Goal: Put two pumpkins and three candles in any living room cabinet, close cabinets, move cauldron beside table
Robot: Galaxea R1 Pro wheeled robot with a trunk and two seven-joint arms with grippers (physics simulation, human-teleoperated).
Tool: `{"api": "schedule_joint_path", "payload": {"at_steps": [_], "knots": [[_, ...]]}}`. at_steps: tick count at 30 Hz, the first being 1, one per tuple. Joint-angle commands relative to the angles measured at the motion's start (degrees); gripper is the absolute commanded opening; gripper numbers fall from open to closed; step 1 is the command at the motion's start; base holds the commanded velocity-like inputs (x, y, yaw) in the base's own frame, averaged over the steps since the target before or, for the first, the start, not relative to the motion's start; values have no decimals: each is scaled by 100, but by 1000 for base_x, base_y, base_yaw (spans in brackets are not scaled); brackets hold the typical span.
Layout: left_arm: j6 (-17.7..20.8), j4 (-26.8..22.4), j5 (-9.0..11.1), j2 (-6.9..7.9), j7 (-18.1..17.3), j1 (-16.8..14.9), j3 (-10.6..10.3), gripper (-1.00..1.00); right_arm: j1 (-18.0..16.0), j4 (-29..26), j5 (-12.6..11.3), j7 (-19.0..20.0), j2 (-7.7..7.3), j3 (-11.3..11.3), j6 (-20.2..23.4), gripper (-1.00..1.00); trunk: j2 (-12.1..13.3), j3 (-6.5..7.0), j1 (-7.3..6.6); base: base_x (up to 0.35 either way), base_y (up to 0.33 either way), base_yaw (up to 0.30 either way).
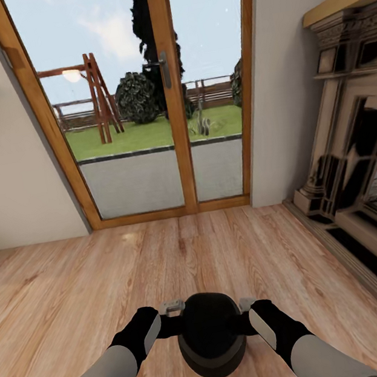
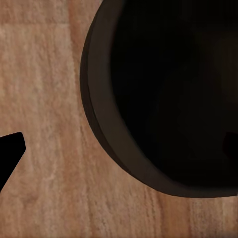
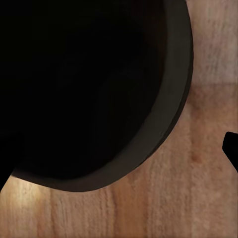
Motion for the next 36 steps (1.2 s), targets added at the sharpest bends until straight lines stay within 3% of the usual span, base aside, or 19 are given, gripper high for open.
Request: {"api": "schedule_joint_path", "payload": {"at_steps": [1,13,17,22,36], "knots": [[32,-10,18,1,-5,0,-8,100,-2,-9,-45,-33,0,15,23,100,-2,-6,-1,30,0,0],[32,-5,18,1,-5,0,-8,100,-2,-9,-17,-103,0,15,24,100,-2,-6,-1,6,0,0],[32,-2,18,1,-5,0,-8,100,-1,-9,-46,-611,0,15,23,100,-2,-6,-1,0,0,0],[32,3,18,-5,-5,0,-8,100,-2,-15,-71,-950,0,15,16,100,-2,-6,-1,37,-35,0],[32,7,15,-7,-5,0,-8,100,-4,-17,-80,-1008,0,15,14,100,-2,-6,-1,62,-45,0]]}}
